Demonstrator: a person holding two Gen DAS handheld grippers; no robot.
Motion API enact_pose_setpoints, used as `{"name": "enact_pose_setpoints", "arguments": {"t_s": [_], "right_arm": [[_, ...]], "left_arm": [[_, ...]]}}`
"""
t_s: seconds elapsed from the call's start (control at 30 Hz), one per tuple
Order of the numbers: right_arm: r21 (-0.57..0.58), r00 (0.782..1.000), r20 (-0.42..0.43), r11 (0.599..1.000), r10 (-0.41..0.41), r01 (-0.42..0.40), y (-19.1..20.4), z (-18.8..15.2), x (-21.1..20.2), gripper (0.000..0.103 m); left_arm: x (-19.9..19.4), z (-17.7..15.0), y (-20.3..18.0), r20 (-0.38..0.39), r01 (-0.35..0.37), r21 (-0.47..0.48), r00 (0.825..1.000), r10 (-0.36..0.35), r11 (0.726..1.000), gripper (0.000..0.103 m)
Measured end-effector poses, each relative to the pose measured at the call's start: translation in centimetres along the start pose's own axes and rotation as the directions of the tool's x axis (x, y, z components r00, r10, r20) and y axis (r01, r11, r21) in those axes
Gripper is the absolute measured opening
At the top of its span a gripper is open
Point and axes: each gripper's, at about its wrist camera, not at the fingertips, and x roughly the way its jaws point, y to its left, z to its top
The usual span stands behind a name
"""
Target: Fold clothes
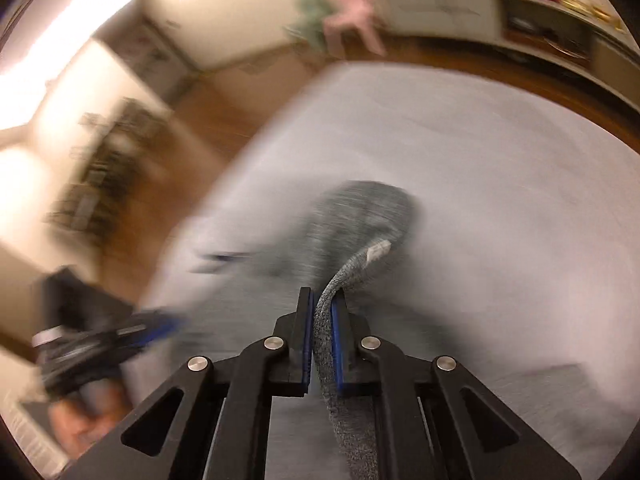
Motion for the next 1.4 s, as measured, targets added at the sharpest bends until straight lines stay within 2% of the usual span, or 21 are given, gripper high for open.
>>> {"name": "enact_pose_setpoints", "arguments": {"t_s": [0.1, 0.2, 0.23, 0.4, 0.5, 0.53, 0.6, 0.67, 0.7, 0.73, 0.77, 0.83, 0.9, 0.97, 1.0, 1.07, 1.1, 1.13, 1.17, 1.27, 1.4], "right_arm": [[-0.187, 0.987, -0.026, 0.969, 0.157, -0.159, 7.0, -3.3, -1.4, 0.012], [-0.289, 0.994, -0.089, 0.954, 0.058, -0.082, 9.1, -7.0, -0.8, 0.050], [-0.274, 0.997, -0.071, 0.961, 0.009, -0.028, 8.3, -8.0, -1.0, 0.056], [-0.061, 0.999, -0.050, 0.998, -0.020, 0.017, 2.3, -11.5, -3.6, 0.056], [-0.034, 0.999, -0.048, 0.999, -0.024, 0.022, 1.2, -12.6, -3.9, 0.057], [-0.030, 0.999, -0.050, 0.999, -0.021, 0.019, 0.9, -13.0, -4.1, 0.057], [-0.048, 0.998, -0.061, 0.999, -0.028, 0.025, 1.1, -14.0, -4.1, 0.058], [-0.106, 0.994, -0.064, 0.991, -0.090, 0.082, 2.5, -15.2, -4.5, 0.052], [-0.153, 0.992, -0.074, 0.984, -0.104, 0.092, 3.0, -16.2, -4.9, 0.042], [-0.200, 0.989, -0.083, 0.975, -0.119, 0.100, 3.6, -17.1, -5.3, 0.024], [-0.231, 0.987, -0.084, 0.966, -0.139, 0.116, 3.8, -17.9, -5.4, 0.023], [-0.287, 0.977, -0.082, 0.943, -0.198, 0.167, 4.0, -19.2, -5.4, 0.023], [-0.311, 0.968, -0.068, 0.927, -0.242, 0.210, 3.8, -19.9, -5.2, 0.023], [-0.311, 0.966, -0.049, 0.923, -0.254, 0.227, 3.5, -20.1, -4.9, 0.028], [-0.318, 0.965, -0.039, 0.918, -0.260, 0.234, 3.6, -20.1, -4.7, 0.040], [-0.334, 0.962, -0.018, 0.909, -0.272, 0.251, 3.9, -20.3, -4.3, 0.041], [-0.349, 0.955, -0.014, 0.896, -0.297, 0.273, 4.1, -20.3, -4.3, 0.034], [-0.365, 0.947, -0.010, 0.883, -0.321, 0.295, 4.3, -20.2, -4.3, 0.006], [-0.352, 0.947, -0.013, 0.887, -0.322, 0.297, 4.4, -20.1, -5.0, 0.006], [-0.354, 0.966, 0.043, 0.900, -0.256, 0.255, 6.9, -20.7, -8.9, 0.006], [-0.418, 0.952, -0.035, 0.869, -0.305, 0.263, 7.3, -21.9, -6.5, 0.007]], "left_arm": [[-1.1, 0.6, 1.4, 0.047, 0.041, -0.072, 0.998, -0.038, 0.997, 0.054], [-1.1, 0.4, 1.8, 0.032, 0.053, -0.090, 0.998, -0.050, 0.995, 0.056], [-0.9, 0.2, 1.8, 0.018, 0.063, -0.085, 0.998, -0.062, 0.994, 0.060], [0.8, -1.0, 0.8, -0.066, 0.029, -0.014, 0.997, -0.030, 0.999, 0.063], [2.4, -1.7, -0.4, -0.089, -0.059, 0.089, 0.994, 0.067, 0.994, 0.063], [2.8, -1.9, -0.9, -0.079, -0.090, 0.138, 0.992, 0.102, 0.986, 0.052], [2.3, -2.1, -1.8, -0.055, -0.099, 0.211, 0.992, 0.113, 0.972, 0.006], [-2.2, -2.4, -1.0, -0.028, 0.107, 0.171, 0.994, -0.103, 0.980, 0.007], [-3.3, -2.5, -0.1, -0.014, 0.117, 0.163, 0.993, -0.117, 0.980, 0.007], [-3.8, -2.4, 0.8, -0.003, 0.090, 0.158, 0.996, -0.090, 0.983, 0.007], [-3.1, -2.1, 2.2, -0.035, 0.063, 0.119, 0.998, -0.059, 0.991, 0.007], [-1.1, -1.6, 4.7, -0.111, 0.012, 0.057, 0.994, -0.005, 0.998, 0.006], [-0.4, -1.8, 4.3, -0.124, -0.007, 0.088, 0.992, 0.018, 0.996, 0.007], [0.1, -2.1, 3.8, -0.133, -0.013, 0.102, 0.991, 0.026, 0.995, 0.007], [0.3, -2.3, 3.6, -0.139, -0.013, 0.110, 0.990, 0.028, 0.994, 0.007], [0.3, -2.6, 3.1, -0.135, -0.019, 0.130, 0.990, 0.036, 0.991, 0.007], [-0.8, -2.6, 2.8, -0.100, -0.013, 0.140, 0.995, 0.027, 0.990, 0.006], [-2.1, -2.5, 2.4, -0.072, 0.023, 0.149, 0.997, -0.013, 0.988, 0.008], [-3.1, -2.5, 2.1, -0.052, 0.052, 0.163, 0.998, -0.044, 0.985, 0.008], [-0.8, -2.7, 3.4, -0.097, -0.121, 0.188, 0.985, 0.141, 0.975, 0.008], [-0.8, -3.5, 2.3, -0.053, -0.229, 0.249, 0.967, 0.250, 0.941, 0.016]]}}
